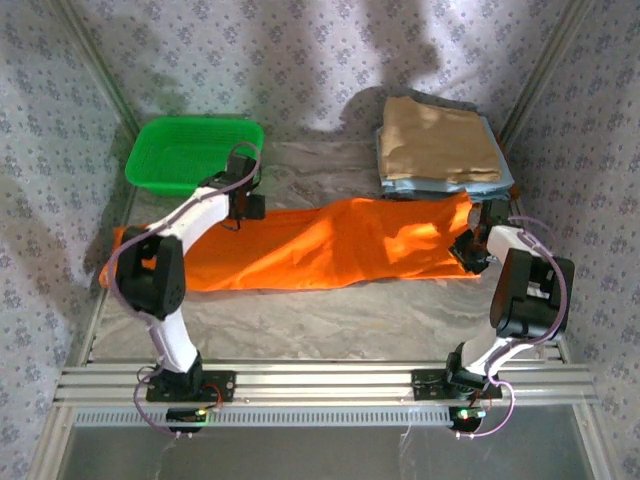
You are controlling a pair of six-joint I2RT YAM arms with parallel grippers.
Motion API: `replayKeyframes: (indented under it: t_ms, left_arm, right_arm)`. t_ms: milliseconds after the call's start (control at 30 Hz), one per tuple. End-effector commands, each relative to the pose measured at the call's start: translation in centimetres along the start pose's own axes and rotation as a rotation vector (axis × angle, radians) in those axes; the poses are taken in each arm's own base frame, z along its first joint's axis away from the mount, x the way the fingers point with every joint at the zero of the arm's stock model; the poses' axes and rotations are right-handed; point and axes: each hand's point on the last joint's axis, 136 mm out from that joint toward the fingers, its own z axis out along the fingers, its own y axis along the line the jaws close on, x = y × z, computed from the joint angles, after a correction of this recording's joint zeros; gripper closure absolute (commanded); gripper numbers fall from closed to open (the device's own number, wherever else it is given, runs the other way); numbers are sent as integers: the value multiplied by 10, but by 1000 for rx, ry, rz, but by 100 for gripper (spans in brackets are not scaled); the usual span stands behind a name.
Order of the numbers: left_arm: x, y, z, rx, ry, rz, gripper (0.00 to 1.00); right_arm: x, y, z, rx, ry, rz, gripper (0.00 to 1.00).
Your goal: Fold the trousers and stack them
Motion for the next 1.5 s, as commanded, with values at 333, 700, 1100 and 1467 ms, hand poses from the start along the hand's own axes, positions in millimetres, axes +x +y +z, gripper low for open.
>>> replayKeyframes:
  t_ms: [333, 700, 1100, 1467]
  left_arm:
    - [1, -32, 62, 9, 92, 97, 63]
    - [-3, -28, 33, 40, 44, 42, 54]
    - [22, -24, 43, 29, 102, 26, 59]
    - [37, -21, 59, 23, 132, 11, 83]
  right_arm:
    - [-1, 3, 1, -4, 10, -9, 71]
    - [-2, 3, -2, 5, -10, -25, 69]
    - [2, 4, 1, 10, -2, -41, 68]
    - [0, 3, -1, 14, -10, -46, 68]
